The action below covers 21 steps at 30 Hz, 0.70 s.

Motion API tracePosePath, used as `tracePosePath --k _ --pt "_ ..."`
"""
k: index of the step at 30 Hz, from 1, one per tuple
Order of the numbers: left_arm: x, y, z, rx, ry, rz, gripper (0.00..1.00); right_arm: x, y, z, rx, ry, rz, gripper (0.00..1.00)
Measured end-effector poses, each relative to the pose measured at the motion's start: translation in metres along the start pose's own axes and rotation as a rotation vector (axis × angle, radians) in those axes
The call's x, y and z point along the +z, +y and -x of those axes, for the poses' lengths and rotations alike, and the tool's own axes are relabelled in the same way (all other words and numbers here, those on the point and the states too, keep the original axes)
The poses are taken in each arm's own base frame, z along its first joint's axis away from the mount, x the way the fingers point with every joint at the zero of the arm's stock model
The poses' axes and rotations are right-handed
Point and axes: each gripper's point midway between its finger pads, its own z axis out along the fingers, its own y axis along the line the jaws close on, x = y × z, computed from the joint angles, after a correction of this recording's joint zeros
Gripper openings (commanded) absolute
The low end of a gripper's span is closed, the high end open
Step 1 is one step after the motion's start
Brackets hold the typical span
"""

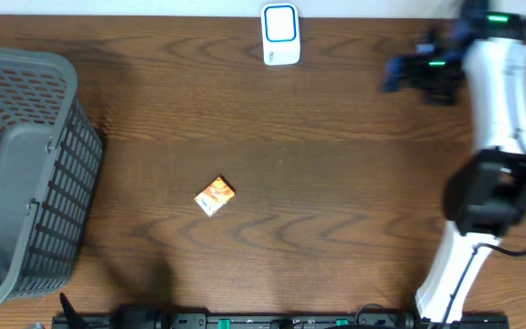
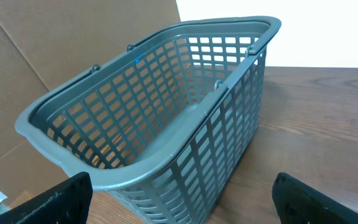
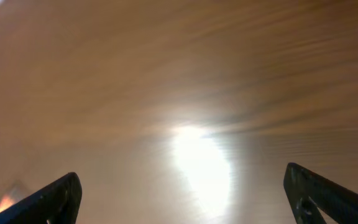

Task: Scan the item barcode
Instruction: 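Reach the right gripper to the orange Kleenex pack and grasp it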

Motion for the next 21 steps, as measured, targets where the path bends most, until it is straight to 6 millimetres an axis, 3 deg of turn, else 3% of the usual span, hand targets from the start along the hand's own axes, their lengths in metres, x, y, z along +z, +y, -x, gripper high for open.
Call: tracePosePath --k 2,4,6,7,13,15,21 --pt "0.000 0.000 0.000 0.000 0.000 0.000 0.93 0.027 0.054 -0.020 -0.084 0.080 0.045 0.99" --pt "0.000 0.000 0.000 0.000 0.000 0.000 0.93 0.064 0.118 -0.061 -0.250 0.210 0.073 0.99" --pt "0.000 0.000 0.000 0.000 0.000 0.000 0.93 0.083 0.149 -0.092 -0.362 0.285 0.070 0.99" --pt "0.000 0.000 0.000 0.000 0.000 0.000 0.93 0.099 0.177 -0.120 -0.473 0.330 0.054 0.99" --pt "0.000 0.000 0.000 0.000 0.000 0.000 0.93 0.127 0.247 -0.195 -0.763 0.341 -0.039 0.99" --pt "0.000 0.000 0.000 0.000 0.000 0.000 0.93 0.135 0.263 -0.205 -0.847 0.283 -0.091 0.99" --pt "0.000 0.000 0.000 0.000 0.000 0.000 0.93 0.146 0.289 -0.207 -0.983 0.113 -0.213 0.99"
